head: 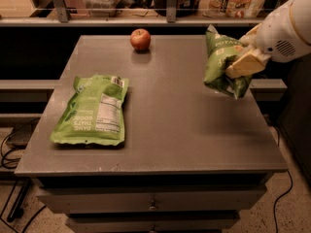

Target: Move green jalapeno chip bag near apple

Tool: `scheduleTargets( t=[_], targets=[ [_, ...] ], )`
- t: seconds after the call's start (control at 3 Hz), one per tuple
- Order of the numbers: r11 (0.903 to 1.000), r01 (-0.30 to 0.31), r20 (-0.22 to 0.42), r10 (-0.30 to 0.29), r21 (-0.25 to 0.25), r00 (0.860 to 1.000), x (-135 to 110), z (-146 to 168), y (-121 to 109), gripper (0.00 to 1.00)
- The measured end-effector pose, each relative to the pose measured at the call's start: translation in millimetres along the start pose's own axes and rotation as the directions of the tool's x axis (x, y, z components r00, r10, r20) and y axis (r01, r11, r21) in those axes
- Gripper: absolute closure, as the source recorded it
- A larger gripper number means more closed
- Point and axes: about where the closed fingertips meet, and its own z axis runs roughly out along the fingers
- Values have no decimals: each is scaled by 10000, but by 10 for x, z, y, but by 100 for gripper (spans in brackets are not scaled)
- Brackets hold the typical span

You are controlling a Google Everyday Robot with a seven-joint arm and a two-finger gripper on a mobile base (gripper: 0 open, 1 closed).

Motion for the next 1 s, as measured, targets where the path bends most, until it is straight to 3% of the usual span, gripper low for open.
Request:
scheduleTargets(
  t=[0.33, 0.67, 1.0],
  targets=[
    [9967, -694, 1109, 644, 427, 9918, -188, 330, -279, 100],
    [9872, -1418, 2071, 1240, 735, 9704, -337, 667, -608, 100],
    [9737, -2041, 2547, 1730, 1014, 9514, -461, 1137, -1009, 100]
  ],
)
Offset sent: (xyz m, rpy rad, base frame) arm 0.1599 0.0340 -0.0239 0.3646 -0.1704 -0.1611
